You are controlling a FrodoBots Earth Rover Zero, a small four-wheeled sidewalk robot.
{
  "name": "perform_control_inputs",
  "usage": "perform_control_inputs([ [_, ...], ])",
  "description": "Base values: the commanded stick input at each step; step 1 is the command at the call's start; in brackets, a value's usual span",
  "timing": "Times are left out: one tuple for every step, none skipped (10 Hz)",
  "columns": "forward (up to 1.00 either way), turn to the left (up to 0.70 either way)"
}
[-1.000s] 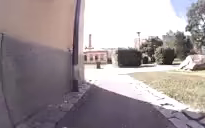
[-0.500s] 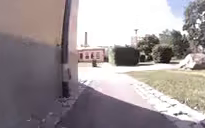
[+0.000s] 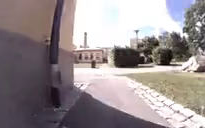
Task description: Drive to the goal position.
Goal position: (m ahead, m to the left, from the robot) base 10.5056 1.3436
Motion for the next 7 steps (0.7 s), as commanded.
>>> perform_control_inputs([
  [0.85, 0.00],
  [0.85, 0.00],
  [0.85, 0.00],
  [0.85, 0.00],
  [0.85, 0.00],
  [0.85, 0.00],
  [0.85, 0.00],
])
